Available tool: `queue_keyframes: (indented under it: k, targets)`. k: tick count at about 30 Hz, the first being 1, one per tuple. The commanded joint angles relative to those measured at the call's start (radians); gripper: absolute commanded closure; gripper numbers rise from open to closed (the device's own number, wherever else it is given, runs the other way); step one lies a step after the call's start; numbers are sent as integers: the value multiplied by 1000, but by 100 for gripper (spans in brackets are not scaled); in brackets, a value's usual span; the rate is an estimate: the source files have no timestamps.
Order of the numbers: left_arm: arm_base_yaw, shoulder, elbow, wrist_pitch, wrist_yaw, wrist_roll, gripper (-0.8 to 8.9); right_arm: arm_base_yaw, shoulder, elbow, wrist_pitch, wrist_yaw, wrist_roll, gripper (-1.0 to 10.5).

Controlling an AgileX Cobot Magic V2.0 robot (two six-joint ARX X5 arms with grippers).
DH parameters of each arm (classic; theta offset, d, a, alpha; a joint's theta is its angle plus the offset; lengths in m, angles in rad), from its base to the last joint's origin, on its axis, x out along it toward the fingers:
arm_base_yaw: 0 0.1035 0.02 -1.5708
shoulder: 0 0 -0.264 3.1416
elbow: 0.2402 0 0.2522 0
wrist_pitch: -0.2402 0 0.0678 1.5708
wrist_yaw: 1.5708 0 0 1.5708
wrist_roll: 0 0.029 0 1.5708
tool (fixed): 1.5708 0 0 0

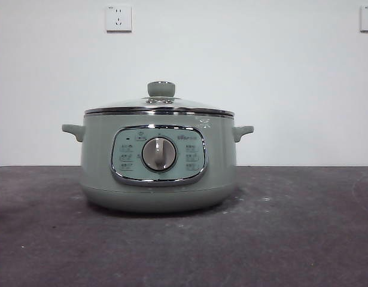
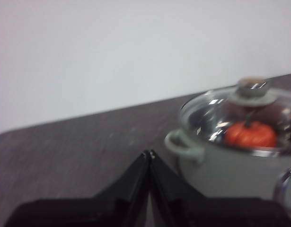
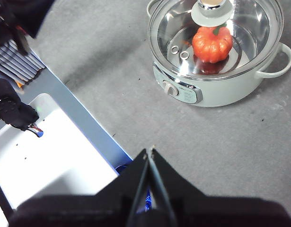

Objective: Pick up the pumpkin,open the lid,put the pumpkin in the pot,close the lid

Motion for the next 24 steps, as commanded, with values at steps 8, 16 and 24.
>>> queue_keyframes:
  k: [8, 16, 24]
  targets:
    - [4, -151, -204, 12, -39, -37, 817, 1, -4, -1, -16, 3, 9, 946]
    - [4, -189, -272, -31, -54, -73, 817, 1, -4, -1, -16, 3, 9, 946]
    - [4, -189, -272, -73, -53, -73, 817, 1, -4, -1, -16, 3, 9, 946]
